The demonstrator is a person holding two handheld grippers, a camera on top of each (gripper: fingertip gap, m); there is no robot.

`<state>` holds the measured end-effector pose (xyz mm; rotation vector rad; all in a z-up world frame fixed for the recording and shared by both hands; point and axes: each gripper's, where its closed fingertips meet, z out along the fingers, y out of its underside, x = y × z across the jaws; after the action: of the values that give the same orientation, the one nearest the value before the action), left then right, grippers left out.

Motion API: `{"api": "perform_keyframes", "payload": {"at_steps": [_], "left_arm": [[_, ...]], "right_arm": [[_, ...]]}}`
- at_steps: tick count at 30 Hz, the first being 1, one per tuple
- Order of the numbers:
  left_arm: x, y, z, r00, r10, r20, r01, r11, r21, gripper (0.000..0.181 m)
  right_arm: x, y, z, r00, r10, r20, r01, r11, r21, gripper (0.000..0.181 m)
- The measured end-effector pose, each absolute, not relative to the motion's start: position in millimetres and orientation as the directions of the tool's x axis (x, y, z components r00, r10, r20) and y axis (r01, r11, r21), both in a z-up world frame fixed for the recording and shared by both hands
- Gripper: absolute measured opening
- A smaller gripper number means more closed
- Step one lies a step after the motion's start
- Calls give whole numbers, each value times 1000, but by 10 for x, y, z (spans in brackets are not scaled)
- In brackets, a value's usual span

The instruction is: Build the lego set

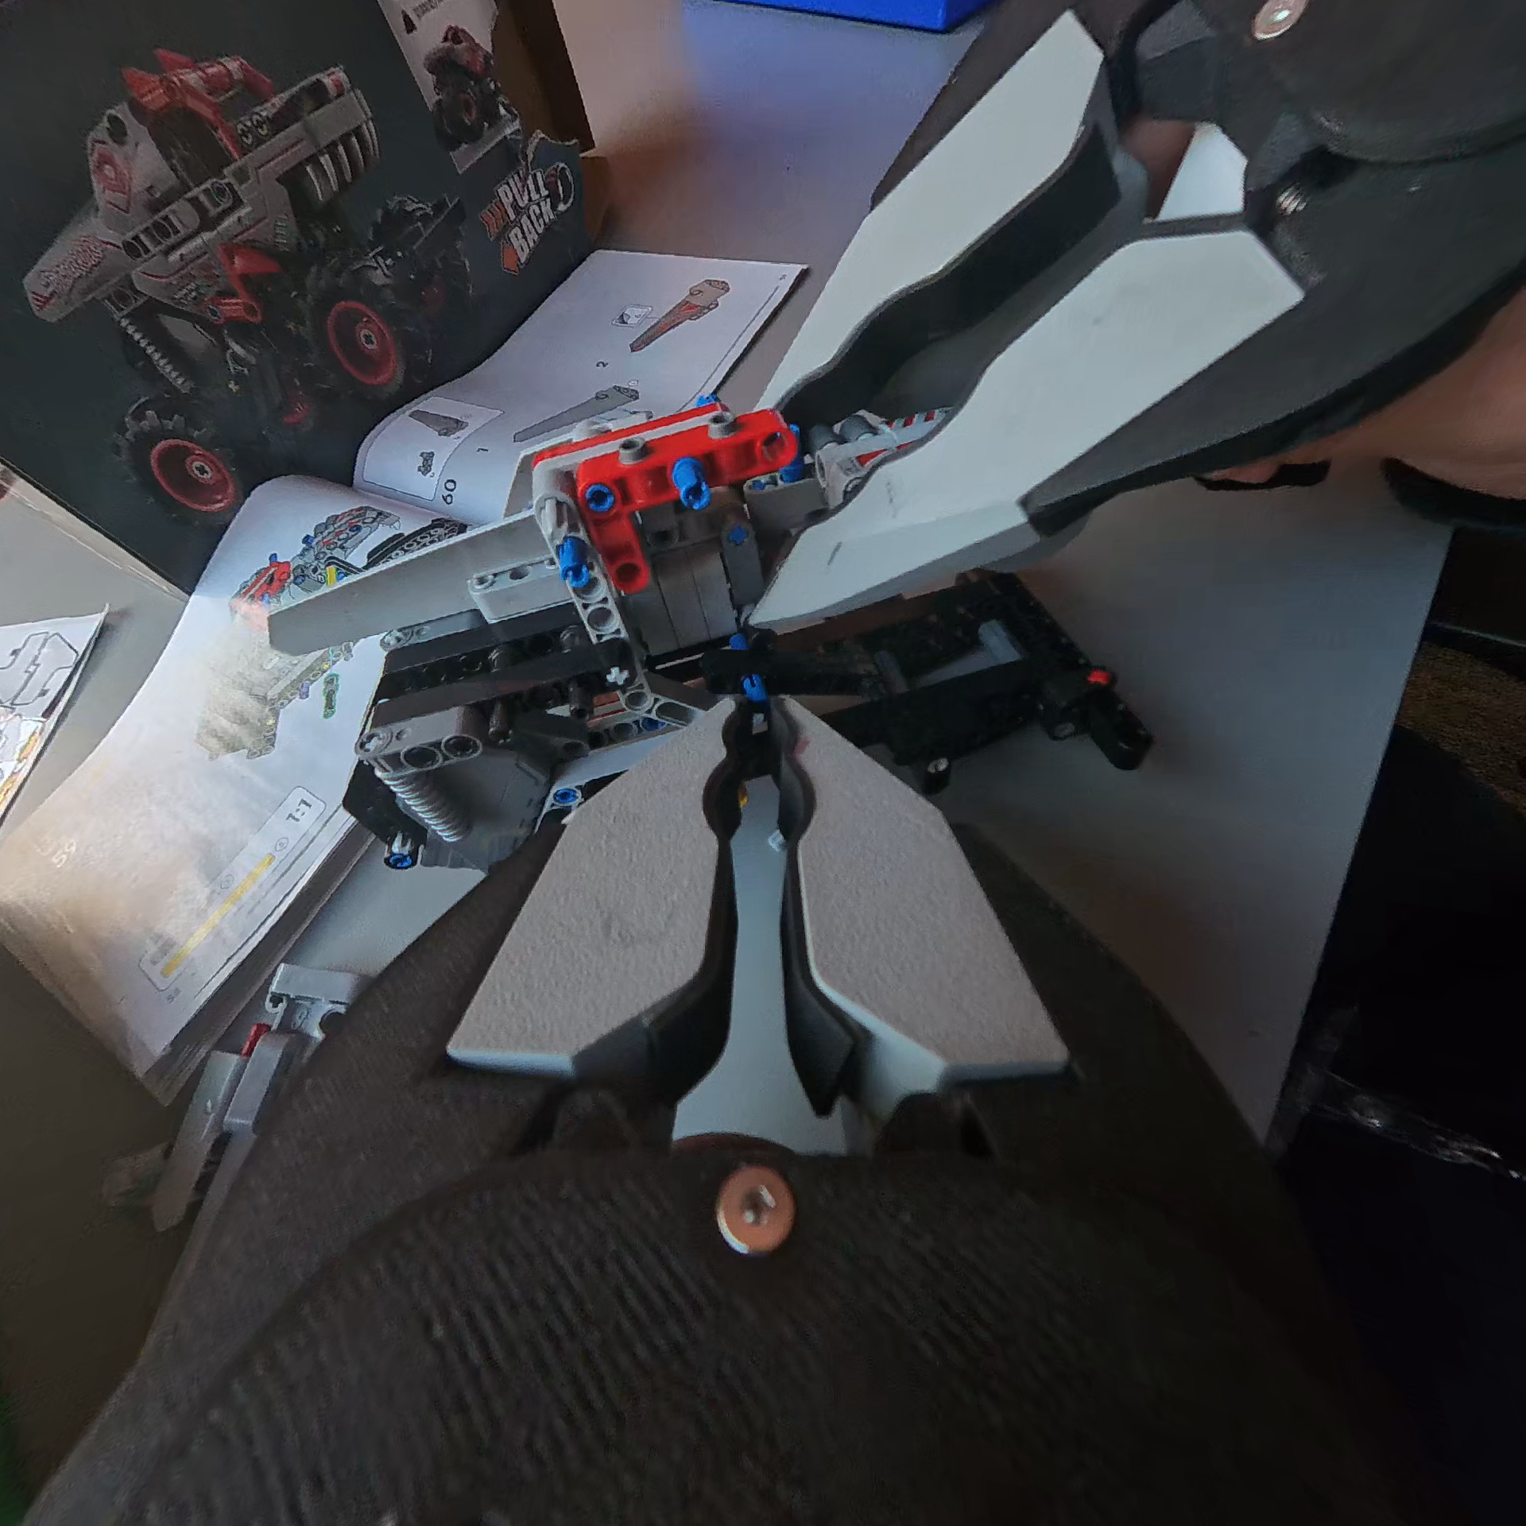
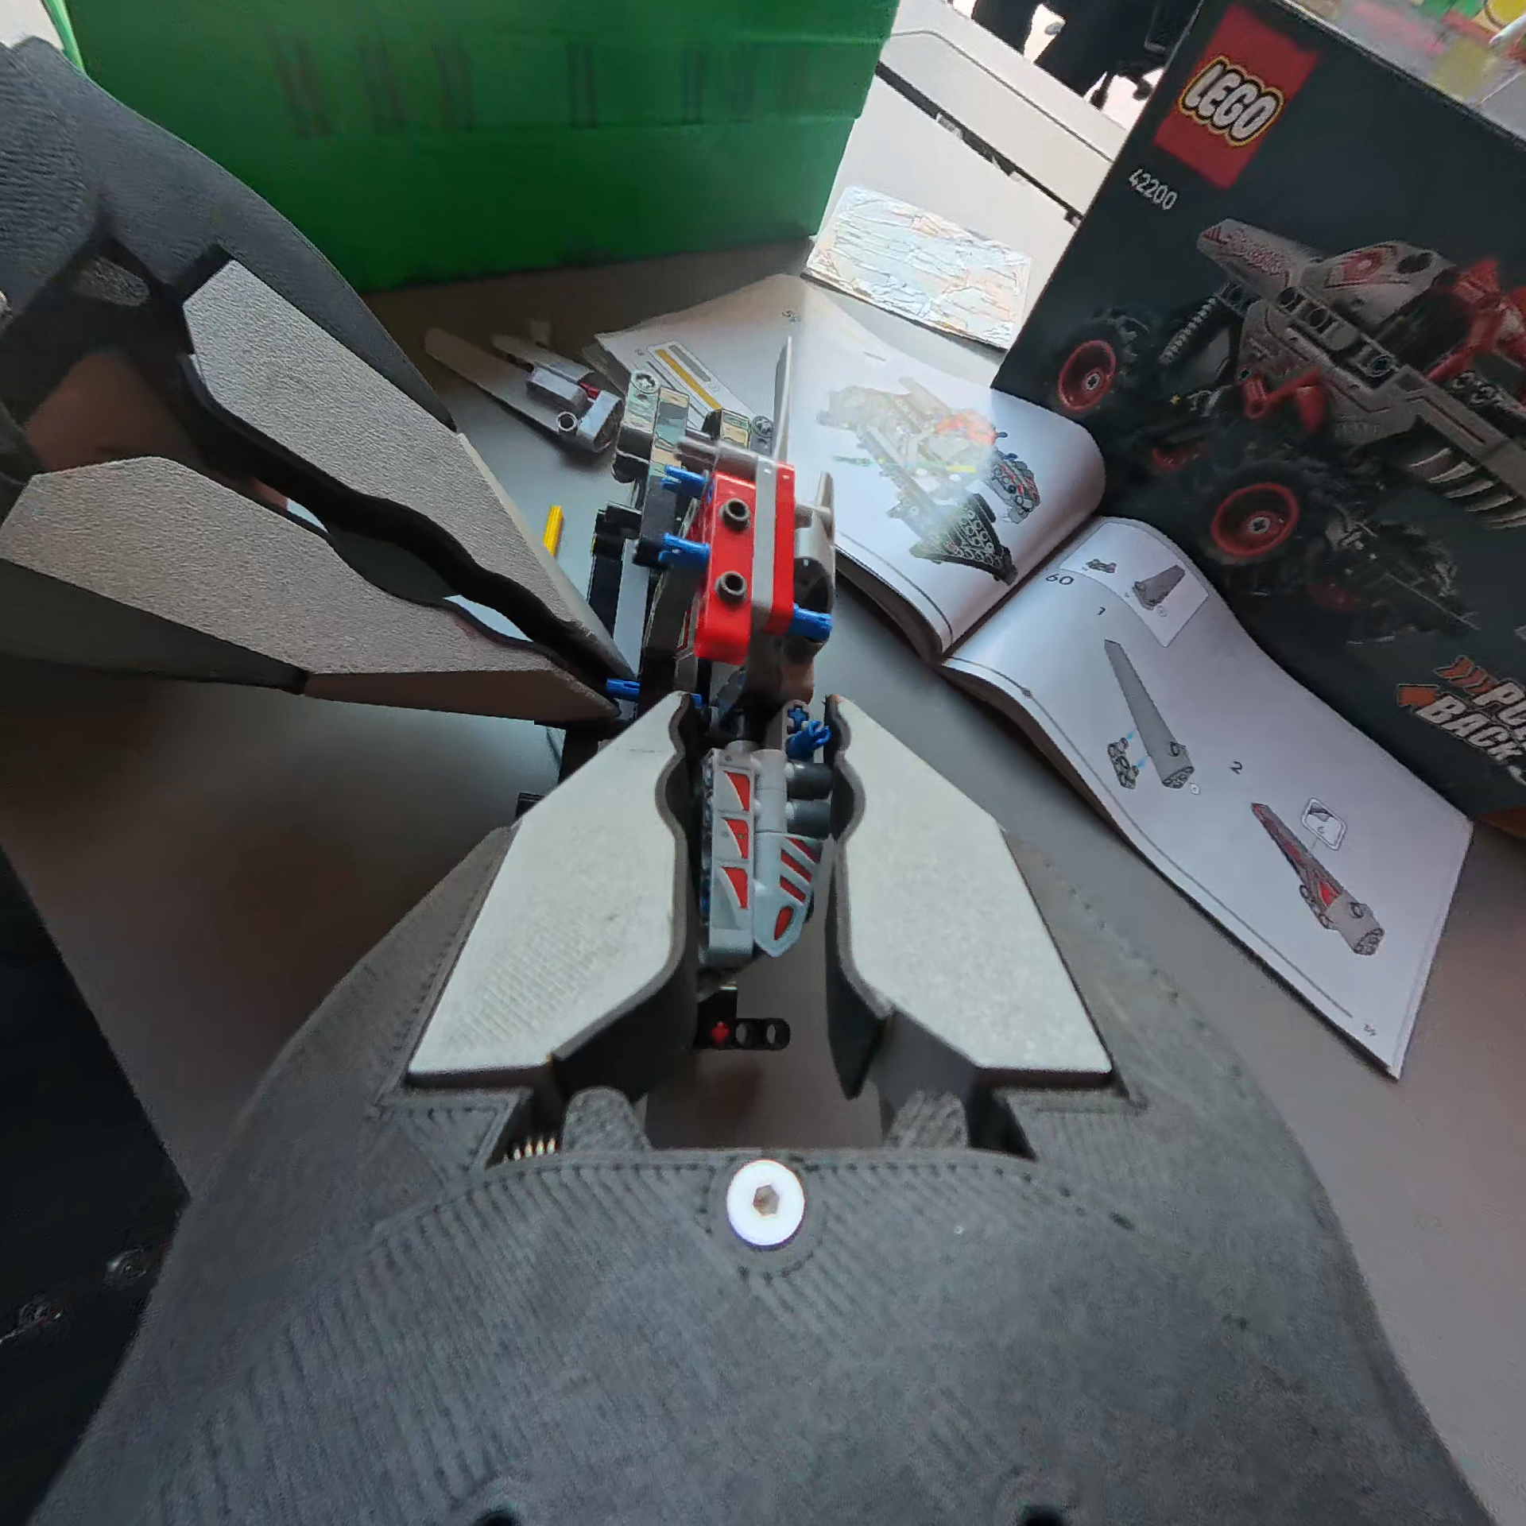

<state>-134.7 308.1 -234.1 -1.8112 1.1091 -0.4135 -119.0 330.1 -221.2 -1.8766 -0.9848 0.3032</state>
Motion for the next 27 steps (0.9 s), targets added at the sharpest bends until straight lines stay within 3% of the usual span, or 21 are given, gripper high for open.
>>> {"api": "perform_keyframes", "payload": {"at_steps": [15,27], "left_arm": [[-1396,3123,-2380,562,-802,-205,-537,-164,-828,1],[-1428,3138,-2369,568,-806,-168,-512,-186,-839,1]], "right_arm": [[-1234,3329,-2272,522,759,390,728,-158,-668,25],[-1275,3364,-2264,520,774,362,717,-164,-678,25]]}}
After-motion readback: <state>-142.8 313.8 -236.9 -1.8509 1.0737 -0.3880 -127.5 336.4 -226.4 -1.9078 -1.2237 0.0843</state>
